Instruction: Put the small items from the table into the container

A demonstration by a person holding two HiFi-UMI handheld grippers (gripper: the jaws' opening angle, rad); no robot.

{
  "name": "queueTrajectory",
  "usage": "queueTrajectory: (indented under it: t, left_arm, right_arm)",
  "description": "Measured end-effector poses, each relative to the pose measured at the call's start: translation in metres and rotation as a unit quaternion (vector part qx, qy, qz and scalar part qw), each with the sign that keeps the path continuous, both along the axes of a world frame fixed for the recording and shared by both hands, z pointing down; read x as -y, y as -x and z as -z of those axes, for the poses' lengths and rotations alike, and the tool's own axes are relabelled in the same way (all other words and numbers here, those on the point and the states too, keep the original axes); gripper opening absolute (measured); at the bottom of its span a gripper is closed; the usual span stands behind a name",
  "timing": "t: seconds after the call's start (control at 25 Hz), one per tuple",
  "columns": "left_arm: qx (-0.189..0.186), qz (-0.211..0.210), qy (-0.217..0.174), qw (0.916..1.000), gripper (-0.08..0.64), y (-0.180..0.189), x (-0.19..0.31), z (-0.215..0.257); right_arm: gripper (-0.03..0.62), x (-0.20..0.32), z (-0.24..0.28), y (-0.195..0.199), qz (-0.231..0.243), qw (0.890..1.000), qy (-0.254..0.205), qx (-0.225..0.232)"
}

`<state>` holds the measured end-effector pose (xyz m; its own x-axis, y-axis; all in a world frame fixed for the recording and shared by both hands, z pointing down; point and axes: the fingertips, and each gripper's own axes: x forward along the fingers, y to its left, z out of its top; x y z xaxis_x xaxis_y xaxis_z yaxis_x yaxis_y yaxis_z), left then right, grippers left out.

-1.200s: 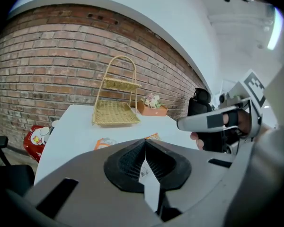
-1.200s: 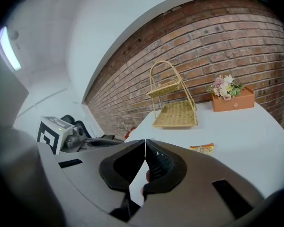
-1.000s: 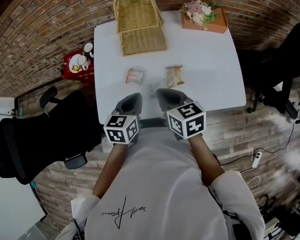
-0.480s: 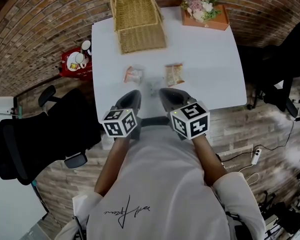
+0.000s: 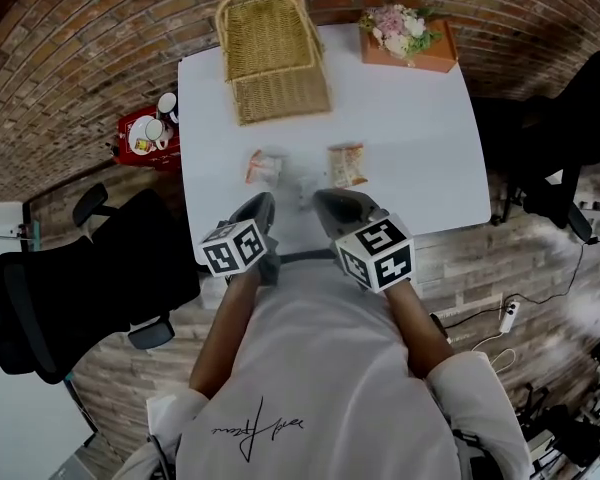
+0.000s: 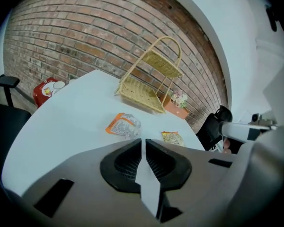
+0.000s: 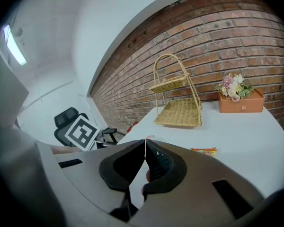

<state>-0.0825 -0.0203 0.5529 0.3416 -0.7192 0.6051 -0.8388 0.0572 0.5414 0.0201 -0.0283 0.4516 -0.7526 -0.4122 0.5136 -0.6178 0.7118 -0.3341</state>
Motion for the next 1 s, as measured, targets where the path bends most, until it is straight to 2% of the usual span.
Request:
queueTrajectory:
  t: [0.28,0.36,0.44,1.0]
  left_arm:
    - [-0.041,0.010,0.019,0.9989,0.016,0.004,0.006,-0.011]
    - [-0.056,0.007,0.027,0.9980,0.093,0.001,0.008,-0.015]
    - [-0.069,0.008,0.036,0.9969,0.106,-0.001,0.010,-0.020]
    - [-0.092,0.023,0.061,0.9936,0.110,0.007,0.029,-0.039]
  right_arm:
    - [0.021,0.009,-0.004,0.003,-0.006,1.000,-0.006,-0.012]
    - [0.021,0.010,-0.007,0.005,-0.005,1.000,-0.001,-0.012]
    - [0.021,0.012,-0.009,0.005,-0.007,1.000,0.005,-0.013]
    - [0.021,0.030,-0.021,0.001,-0.025,0.999,0.031,-0.023]
